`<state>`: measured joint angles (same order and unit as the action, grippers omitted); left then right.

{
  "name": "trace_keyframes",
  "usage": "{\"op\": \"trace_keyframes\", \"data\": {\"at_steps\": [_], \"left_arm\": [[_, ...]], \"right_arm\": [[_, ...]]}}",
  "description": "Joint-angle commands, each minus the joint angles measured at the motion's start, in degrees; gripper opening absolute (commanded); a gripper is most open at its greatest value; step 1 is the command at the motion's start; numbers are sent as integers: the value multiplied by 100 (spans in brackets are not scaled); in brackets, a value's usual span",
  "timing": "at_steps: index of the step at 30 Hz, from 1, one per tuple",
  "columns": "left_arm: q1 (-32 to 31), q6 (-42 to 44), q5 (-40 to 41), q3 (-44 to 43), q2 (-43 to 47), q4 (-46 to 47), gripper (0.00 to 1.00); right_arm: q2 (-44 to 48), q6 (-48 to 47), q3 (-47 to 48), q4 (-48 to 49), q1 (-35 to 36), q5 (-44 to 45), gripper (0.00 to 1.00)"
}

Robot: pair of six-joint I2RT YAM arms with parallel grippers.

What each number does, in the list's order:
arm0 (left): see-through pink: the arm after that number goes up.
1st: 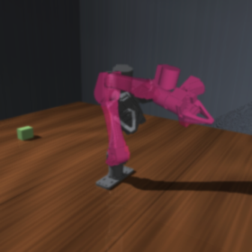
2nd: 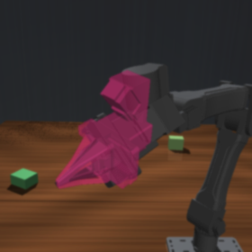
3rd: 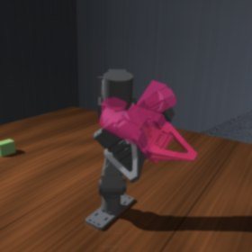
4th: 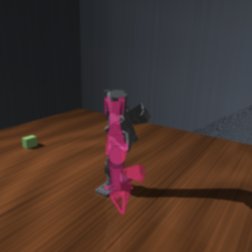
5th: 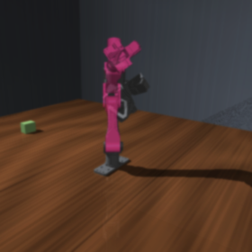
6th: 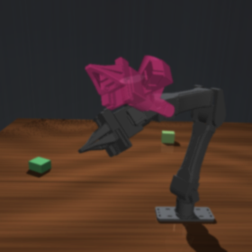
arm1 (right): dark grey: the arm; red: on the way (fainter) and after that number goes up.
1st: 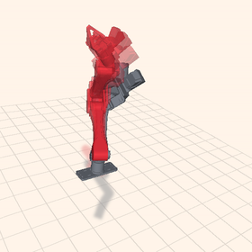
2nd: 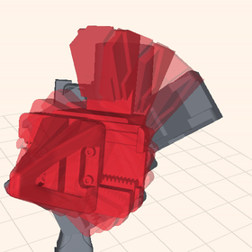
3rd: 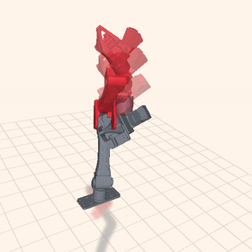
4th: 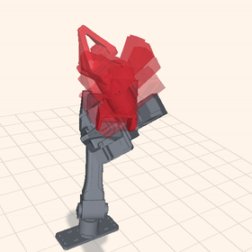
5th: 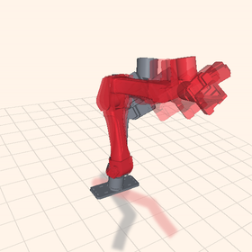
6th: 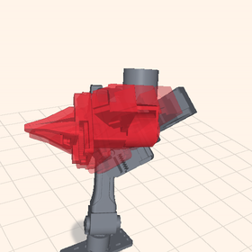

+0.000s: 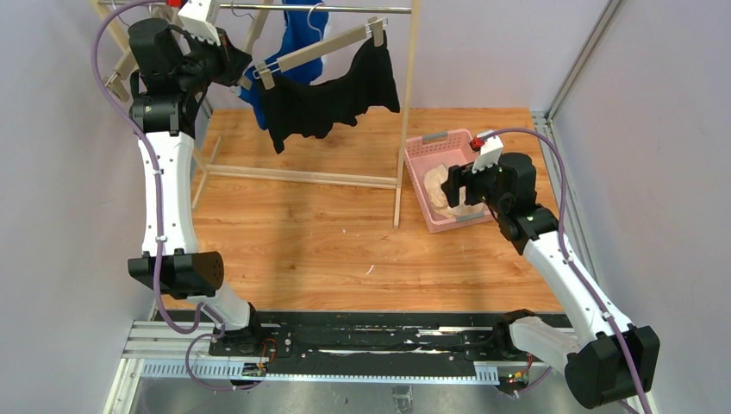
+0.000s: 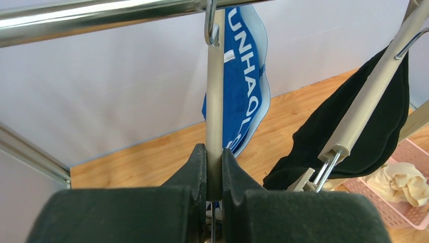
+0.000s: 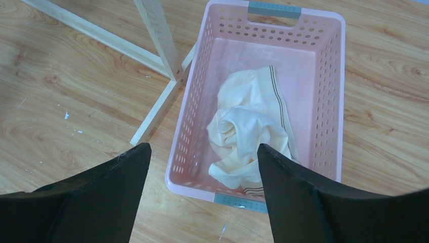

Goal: Remove the underwear clipped to the hanger

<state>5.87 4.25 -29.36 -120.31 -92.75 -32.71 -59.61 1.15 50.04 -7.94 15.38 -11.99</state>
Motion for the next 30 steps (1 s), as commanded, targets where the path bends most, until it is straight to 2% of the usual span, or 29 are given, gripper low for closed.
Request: {"op": "trace_keyframes", "data": {"at_steps": [1,16,23,30], "left_arm": [[-17,-57,156,102,393,482,0],[-17,353,726,1250,1188,556,0],[-18,648,1557,1557,1577,-288,0],[-21,608,2339,2504,2512,-702,0]], "right_arm": [[151,-71,-87,102,76,75,79],[2,-27,-107,148,76,1,79],[-202,-8,-111,137,71,246,79],[-513,114,-84,139,74,259,80]]}}
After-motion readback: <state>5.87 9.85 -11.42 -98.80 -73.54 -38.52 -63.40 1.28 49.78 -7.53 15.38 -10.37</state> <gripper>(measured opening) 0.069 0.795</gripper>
